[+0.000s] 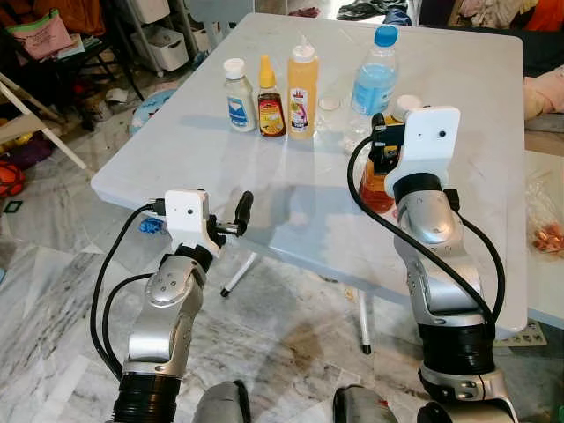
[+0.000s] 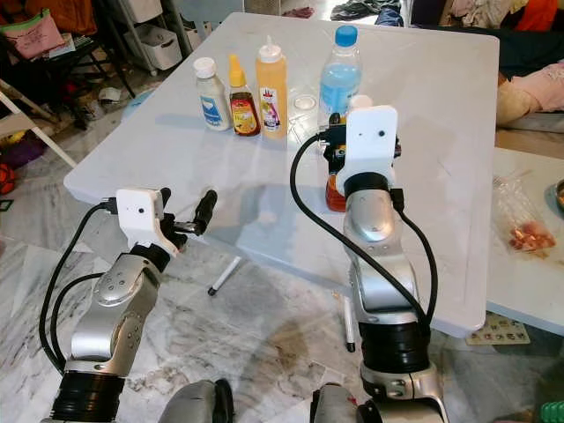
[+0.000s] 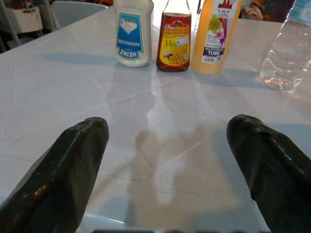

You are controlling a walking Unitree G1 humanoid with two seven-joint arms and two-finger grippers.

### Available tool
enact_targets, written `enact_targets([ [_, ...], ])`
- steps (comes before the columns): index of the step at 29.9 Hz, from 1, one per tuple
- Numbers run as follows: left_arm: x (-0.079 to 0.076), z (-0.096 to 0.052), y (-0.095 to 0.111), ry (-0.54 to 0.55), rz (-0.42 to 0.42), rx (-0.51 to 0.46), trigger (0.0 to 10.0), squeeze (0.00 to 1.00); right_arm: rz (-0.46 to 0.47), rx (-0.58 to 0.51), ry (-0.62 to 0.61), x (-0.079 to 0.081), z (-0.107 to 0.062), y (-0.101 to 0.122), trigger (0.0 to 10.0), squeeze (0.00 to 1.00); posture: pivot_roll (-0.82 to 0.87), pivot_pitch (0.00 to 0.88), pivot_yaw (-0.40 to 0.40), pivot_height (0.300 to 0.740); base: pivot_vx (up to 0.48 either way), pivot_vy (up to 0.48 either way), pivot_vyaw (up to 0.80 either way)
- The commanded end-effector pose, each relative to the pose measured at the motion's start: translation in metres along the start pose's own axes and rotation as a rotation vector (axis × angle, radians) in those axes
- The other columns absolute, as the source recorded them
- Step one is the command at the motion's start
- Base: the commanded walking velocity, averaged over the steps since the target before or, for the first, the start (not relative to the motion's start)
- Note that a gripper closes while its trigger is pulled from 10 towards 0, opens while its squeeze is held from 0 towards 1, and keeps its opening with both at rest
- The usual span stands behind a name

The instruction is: Restocking fridge

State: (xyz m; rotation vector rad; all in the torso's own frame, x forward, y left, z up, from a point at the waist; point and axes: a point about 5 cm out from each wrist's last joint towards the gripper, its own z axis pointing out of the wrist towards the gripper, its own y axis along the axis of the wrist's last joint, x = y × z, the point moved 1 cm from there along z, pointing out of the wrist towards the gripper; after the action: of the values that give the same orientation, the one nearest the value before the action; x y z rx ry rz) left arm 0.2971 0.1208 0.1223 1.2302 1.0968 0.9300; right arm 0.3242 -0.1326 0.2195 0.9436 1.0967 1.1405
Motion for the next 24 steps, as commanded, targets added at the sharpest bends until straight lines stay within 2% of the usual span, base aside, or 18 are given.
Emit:
enact_targets([
  [1, 0.003, 0.001, -0.001, 0.002, 0.013, 0.005, 10.0, 0.00, 0.002, -0.013, 0.029, 0.005, 0.001, 0.004, 10.0, 0.00, -0.05, 0.071, 0.072, 0.740, 0.000, 0.000, 0.00],
  [4, 0.002, 0.002, -0.001, 0.000, 0.014, 0.005, 10.0, 0.00, 0.003, -0.021, 0.040, 0.006, 0.004, 0.007, 10.0, 0.00, -0.05, 0.070, 0.072, 0.740, 0.000, 0.000, 0.00],
  [5, 0.002, 0.002, -0.001, -0.001, 0.015, 0.006, 10.0, 0.00, 0.005, -0.029, 0.044, 0.006, 0.006, 0.009, 10.0, 1.00, -0.05, 0.064, 0.073, 0.740, 0.000, 0.000, 0.00],
  [11, 0.002, 0.003, -0.001, -0.001, 0.015, 0.007, 10.0, 0.00, 0.001, -0.048, 0.048, 0.006, 0.013, 0.014, 10.0, 1.00, -0.05, 0.066, 0.071, 0.740, 0.000, 0.000, 0.00],
  [13, 0.002, 0.002, -0.002, -0.001, 0.014, 0.011, 10.0, 0.00, -0.004, -0.055, 0.052, 0.006, 0.017, 0.016, 10.0, 0.00, -0.05, 0.066, 0.071, 0.740, 0.000, 0.000, 0.00],
  [21, 0.001, 0.003, -0.003, -0.003, 0.009, 0.014, 10.0, 0.00, 0.008, -0.043, 0.062, 0.007, 0.025, 0.014, 10.0, 0.00, -0.04, 0.069, 0.070, 0.740, 0.000, 0.000, 0.00],
  [22, 0.001, 0.002, -0.003, -0.003, 0.009, 0.015, 10.0, 0.00, 0.010, -0.043, 0.063, 0.007, 0.026, 0.014, 3.7, 0.00, -0.04, 0.070, 0.070, 0.740, 0.000, 0.000, 0.00],
  [24, 0.001, 0.002, -0.003, -0.003, 0.009, 0.016, 10.0, 0.00, 0.012, -0.045, 0.063, 0.008, 0.027, 0.014, 3.7, 0.00, -0.04, 0.070, 0.069, 0.740, 0.000, 0.000, 0.00],
])
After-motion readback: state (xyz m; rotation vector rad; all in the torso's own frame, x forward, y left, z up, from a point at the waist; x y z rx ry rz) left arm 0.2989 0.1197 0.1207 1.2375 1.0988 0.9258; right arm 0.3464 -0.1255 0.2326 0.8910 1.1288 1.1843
